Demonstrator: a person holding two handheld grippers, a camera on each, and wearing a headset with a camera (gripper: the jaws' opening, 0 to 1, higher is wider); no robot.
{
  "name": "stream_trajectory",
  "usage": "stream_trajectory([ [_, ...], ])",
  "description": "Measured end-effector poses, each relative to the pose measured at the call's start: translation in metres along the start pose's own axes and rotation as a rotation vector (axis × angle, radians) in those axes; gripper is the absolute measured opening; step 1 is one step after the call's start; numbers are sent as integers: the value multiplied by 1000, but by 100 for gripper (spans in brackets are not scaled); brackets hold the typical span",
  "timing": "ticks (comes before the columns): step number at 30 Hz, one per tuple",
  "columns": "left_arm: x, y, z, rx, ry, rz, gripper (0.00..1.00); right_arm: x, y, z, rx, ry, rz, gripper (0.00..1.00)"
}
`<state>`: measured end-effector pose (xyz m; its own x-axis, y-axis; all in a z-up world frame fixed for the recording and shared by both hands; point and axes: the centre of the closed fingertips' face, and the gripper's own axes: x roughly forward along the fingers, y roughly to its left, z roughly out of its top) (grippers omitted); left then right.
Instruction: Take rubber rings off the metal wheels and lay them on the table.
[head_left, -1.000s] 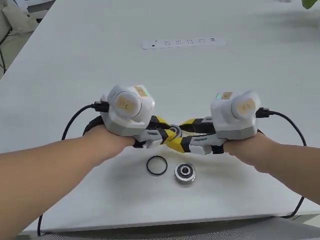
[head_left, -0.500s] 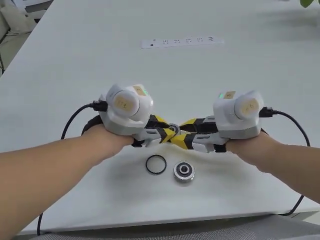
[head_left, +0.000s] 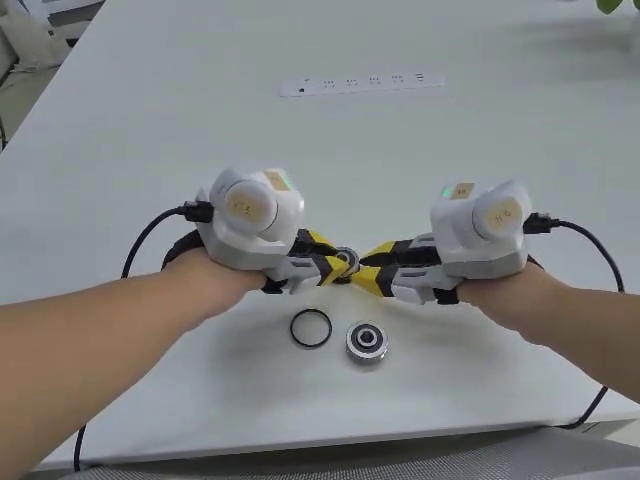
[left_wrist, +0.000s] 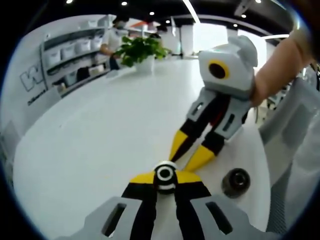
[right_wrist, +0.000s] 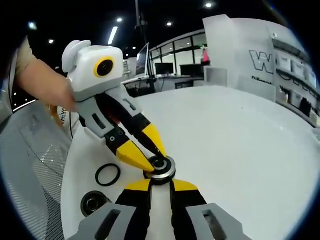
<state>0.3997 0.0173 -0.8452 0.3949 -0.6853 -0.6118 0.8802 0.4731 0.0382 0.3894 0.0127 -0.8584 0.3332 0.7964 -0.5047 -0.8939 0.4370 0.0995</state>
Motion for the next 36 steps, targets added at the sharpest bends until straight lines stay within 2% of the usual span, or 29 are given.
stream_trajectory([
  [13,1,1,0,-7,0,3,14,0,-1,0,20,-1,-7,9],
  [15,1,1,0,-7,1,2,14,0,0,1,19,-8,-2,12],
  [17,1,1,0,-8,0,3,14,1,1,4,16,-21,-8,21],
  [22,1,1,-1,-8,0,2,14,6,2,7,16,-26,-4,21],
  [28,2,3,-1,-10,-2,2,14,12,-2,8,18,-26,-10,28],
  [34,3,5,-2,-10,-2,1,14,16,-2,2,-39,14,-17,26],
  [36,3,5,-3,-11,-3,1,14,15,-3,3,-30,7,-23,24],
])
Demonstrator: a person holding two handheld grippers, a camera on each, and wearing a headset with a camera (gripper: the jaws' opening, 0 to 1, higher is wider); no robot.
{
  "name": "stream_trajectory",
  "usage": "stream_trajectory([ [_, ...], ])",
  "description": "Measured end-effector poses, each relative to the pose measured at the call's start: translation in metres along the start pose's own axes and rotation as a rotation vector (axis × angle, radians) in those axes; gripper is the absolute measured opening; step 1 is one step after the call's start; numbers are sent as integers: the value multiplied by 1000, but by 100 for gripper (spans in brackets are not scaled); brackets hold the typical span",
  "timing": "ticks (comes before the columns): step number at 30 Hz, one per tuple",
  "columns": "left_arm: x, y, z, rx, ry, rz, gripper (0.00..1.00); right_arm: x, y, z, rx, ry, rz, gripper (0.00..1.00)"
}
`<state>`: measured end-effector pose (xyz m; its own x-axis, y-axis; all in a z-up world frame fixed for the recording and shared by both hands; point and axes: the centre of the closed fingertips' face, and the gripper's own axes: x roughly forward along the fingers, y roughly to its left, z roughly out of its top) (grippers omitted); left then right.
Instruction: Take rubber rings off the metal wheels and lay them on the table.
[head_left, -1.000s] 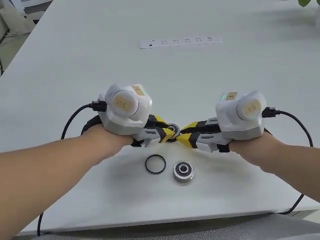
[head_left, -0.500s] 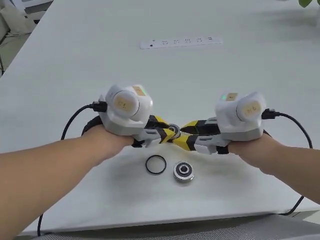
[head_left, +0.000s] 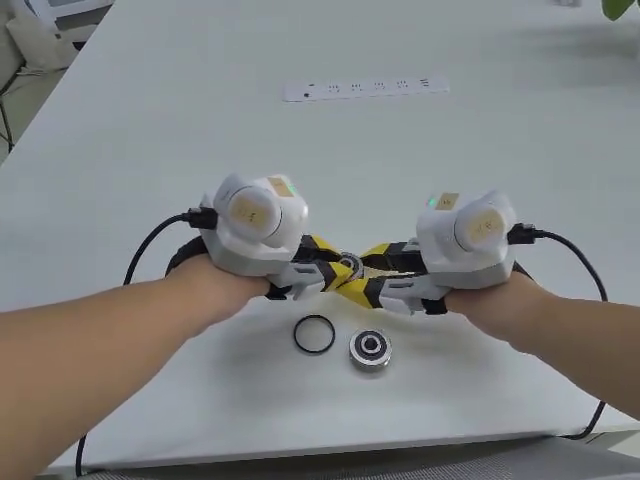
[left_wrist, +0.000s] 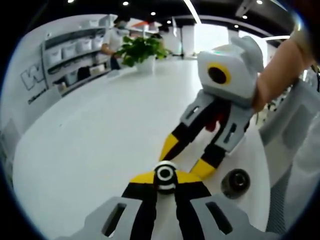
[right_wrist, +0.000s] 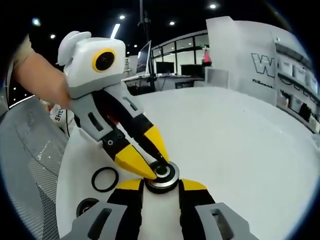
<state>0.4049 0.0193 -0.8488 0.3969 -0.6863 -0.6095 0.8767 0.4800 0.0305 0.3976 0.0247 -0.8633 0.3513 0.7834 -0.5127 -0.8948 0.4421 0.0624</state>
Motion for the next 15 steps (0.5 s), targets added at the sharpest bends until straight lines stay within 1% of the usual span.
stream_trajectory([
  [1,0,0,0,0,0,0,14,-2,-1,-3,5,11,3,24],
  [2,0,0,0,0,0,1,14,-3,-2,-2,12,-1,6,23],
  [5,0,0,0,0,1,1,13,-5,0,-3,3,0,4,21],
  [8,0,0,0,-1,0,2,13,-7,-2,-5,1,4,5,18],
  [11,0,0,0,-2,1,4,13,-10,-1,-7,9,3,3,14],
  [15,0,1,0,-3,2,5,13,-11,-1,-6,10,3,2,12],
])
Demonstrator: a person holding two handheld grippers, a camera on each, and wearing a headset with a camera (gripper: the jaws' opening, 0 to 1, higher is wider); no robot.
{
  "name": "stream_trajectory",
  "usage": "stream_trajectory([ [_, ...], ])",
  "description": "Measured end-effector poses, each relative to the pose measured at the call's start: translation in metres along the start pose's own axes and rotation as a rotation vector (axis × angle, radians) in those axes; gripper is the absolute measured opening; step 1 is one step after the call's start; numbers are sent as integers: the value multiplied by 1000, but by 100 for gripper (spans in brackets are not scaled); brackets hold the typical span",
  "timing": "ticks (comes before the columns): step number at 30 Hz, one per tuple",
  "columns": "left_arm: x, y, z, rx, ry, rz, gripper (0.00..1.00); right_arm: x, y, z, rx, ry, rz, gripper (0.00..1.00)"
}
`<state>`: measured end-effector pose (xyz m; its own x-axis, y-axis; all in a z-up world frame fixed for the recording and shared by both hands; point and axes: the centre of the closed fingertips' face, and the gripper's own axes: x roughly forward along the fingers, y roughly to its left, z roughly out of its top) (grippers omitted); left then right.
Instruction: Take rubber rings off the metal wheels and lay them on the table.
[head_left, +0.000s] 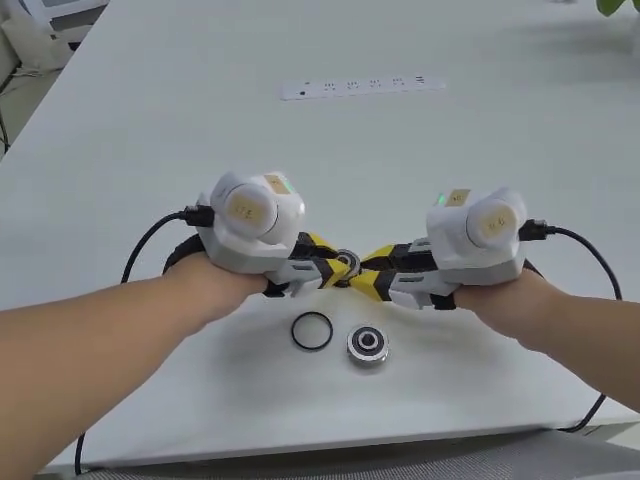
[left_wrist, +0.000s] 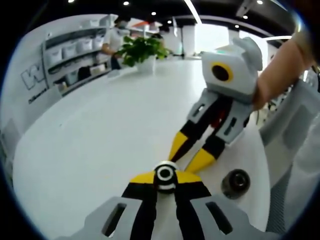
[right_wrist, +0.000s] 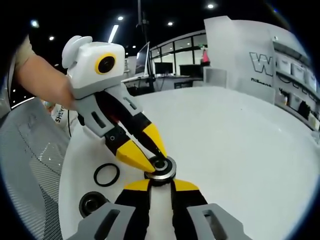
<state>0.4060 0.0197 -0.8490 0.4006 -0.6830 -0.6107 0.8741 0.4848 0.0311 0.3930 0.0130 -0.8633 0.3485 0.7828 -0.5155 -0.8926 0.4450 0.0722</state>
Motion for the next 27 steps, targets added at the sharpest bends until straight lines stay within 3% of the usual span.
stream_trajectory([
  [19,-1,-5,2,-2,-1,4,13,-4,1,-2,57,-4,6,1],
  [27,-1,-7,3,-2,0,10,13,-8,1,0,218,-32,1,0],
])
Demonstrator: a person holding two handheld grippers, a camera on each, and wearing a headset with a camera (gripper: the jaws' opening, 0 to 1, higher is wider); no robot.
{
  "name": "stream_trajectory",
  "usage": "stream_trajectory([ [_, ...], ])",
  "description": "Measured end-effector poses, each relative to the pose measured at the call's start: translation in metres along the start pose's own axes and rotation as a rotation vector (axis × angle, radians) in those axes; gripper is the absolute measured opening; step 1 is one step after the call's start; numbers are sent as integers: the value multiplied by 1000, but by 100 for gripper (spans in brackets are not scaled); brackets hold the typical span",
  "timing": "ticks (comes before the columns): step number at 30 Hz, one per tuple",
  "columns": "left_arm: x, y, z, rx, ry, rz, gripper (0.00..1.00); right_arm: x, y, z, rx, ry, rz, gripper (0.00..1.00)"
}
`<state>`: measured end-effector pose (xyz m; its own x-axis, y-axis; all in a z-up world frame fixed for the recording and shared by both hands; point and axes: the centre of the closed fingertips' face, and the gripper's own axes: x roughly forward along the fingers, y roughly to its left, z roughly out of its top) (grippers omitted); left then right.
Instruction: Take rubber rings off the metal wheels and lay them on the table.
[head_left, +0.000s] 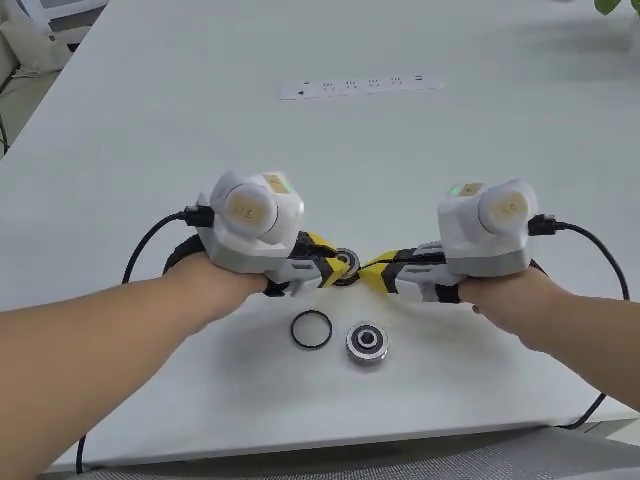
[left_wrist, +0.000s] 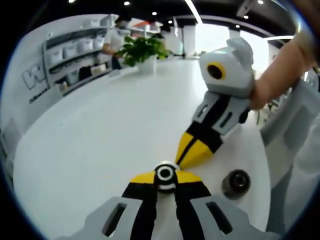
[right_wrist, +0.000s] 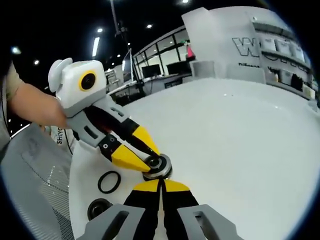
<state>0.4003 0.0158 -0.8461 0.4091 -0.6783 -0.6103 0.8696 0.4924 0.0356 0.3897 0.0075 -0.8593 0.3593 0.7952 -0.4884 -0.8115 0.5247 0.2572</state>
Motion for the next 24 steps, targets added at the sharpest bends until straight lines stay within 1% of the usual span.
stream_trajectory([
  [1,0,0,0,-1,0,1,13,0,-3,0,28,-5,1,0],
  [4,0,0,0,0,1,3,13,-1,-3,2,78,-21,4,0],
  [6,0,1,0,2,2,4,13,-3,-8,3,131,-36,4,0],
  [9,1,1,0,2,2,6,13,-5,-7,5,182,-58,3,0],
  [10,1,1,0,2,2,6,13,-5,-7,6,211,-68,3,0],
  [12,1,1,0,2,2,7,13,-6,-7,9,247,-86,4,0],
  [19,2,2,-1,5,12,18,13,-5,-5,12,283,-100,10,0],
  [22,2,2,0,5,16,23,12,-5,-3,13,264,-104,7,0],
  [24,2,2,0,5,17,24,12,-5,-3,13,268,-105,9,0],
])
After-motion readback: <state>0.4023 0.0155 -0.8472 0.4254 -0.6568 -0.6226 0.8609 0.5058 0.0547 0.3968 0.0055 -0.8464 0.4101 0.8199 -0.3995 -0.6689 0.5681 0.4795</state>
